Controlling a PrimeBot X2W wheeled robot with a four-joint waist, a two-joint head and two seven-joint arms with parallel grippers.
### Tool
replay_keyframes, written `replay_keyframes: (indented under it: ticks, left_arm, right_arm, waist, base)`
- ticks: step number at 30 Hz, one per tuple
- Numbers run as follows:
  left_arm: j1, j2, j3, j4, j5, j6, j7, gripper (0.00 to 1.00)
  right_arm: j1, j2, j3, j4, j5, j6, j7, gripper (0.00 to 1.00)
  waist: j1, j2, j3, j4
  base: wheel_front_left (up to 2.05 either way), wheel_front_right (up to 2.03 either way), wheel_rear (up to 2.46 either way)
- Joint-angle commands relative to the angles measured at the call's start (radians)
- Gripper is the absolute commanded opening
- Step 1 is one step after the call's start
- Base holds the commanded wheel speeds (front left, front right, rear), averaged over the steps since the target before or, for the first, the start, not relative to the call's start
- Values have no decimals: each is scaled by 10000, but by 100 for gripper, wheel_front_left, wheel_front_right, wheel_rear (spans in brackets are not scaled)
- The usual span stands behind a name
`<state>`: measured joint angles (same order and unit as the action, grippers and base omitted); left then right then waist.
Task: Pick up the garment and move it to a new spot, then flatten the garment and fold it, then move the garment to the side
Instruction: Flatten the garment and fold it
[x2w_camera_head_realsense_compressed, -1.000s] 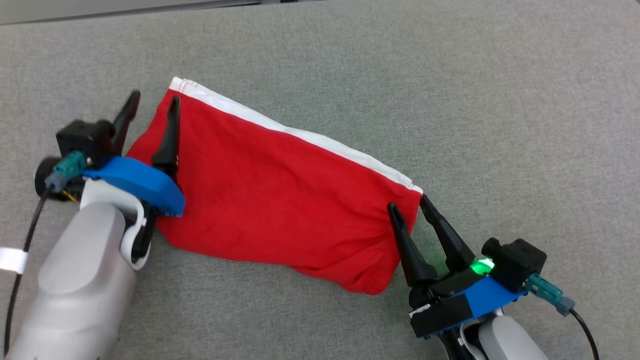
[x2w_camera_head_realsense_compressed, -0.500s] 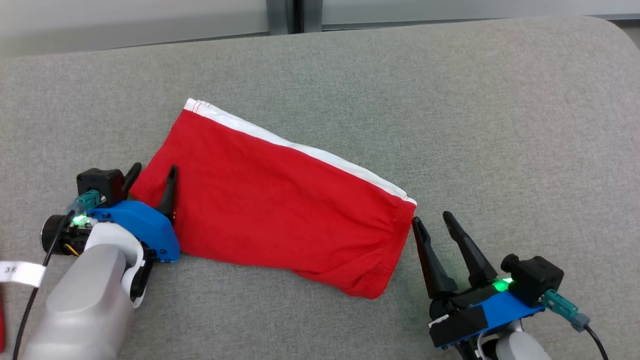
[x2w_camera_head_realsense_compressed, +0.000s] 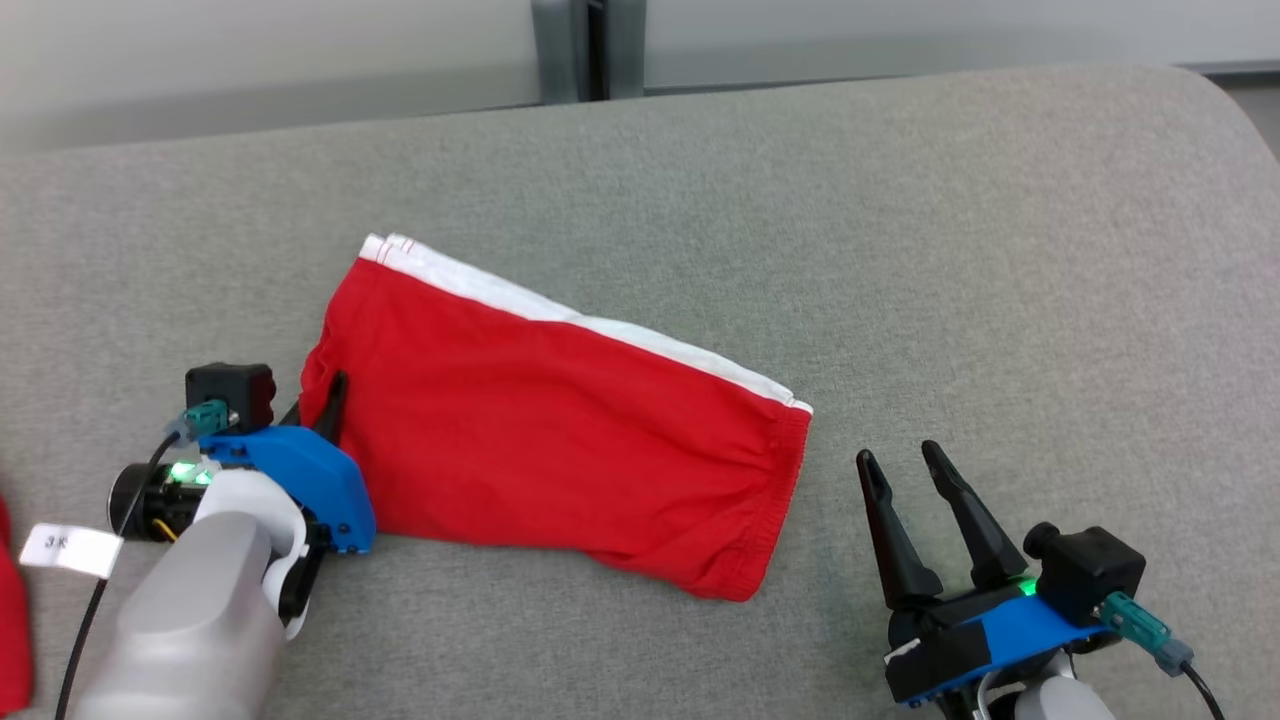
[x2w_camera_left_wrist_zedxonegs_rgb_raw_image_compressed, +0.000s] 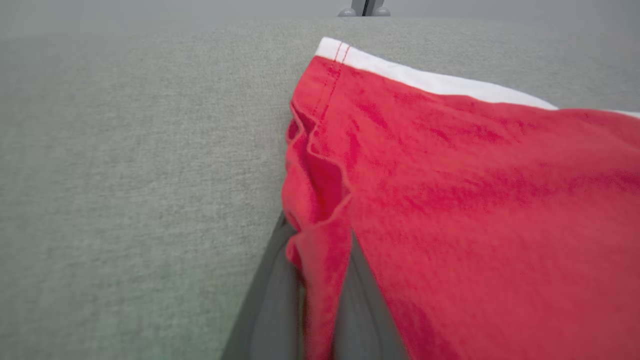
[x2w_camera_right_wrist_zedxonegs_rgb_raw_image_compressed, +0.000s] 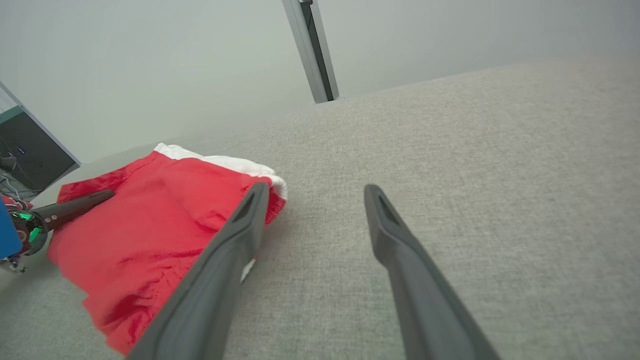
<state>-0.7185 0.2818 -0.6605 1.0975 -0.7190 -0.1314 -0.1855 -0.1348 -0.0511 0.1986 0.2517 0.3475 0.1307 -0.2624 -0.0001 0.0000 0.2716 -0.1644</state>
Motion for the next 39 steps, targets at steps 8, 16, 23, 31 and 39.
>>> replay_keyframes:
  ticks: [8, 16, 23, 31, 39]
  left_arm:
    - [1063, -369, 147, 370, -170, 50, -728, 0]
    - [2265, -834, 615, -61, -341, 245, -800, 0]
    - [2974, -957, 1105, -967, 48, 764, -806, 0]
    - [4045, -948, 1978, -3044, 1382, 1242, -807, 100]
    - [4614, -1203, 2499, -3608, 2300, 969, -808, 100]
  right_arm:
    - [447, 0, -707, 573, -886, 1, -33, 100]
    - [743, -3, -950, 1034, -1275, 1, -33, 100]
    - [679, -1, -675, 1208, -1255, 1, -33, 100]
    - [4, -6, -164, 1842, -975, -1, -33, 100]
    - [-742, -4, 140, 4002, -895, -1, -31, 100]
  waist:
    - [1, 0, -941, 590]
    - [1, 0, -1601, 1387]
    - [1, 0, -1815, 1876]
    - [1, 0, -1813, 2339]
    - [1, 0, -1865, 2675]
  base:
    - [0, 0, 0]
    - [0, 0, 0]
    - [0, 0, 0]
    - [0, 0, 0]
    - [0, 0, 0]
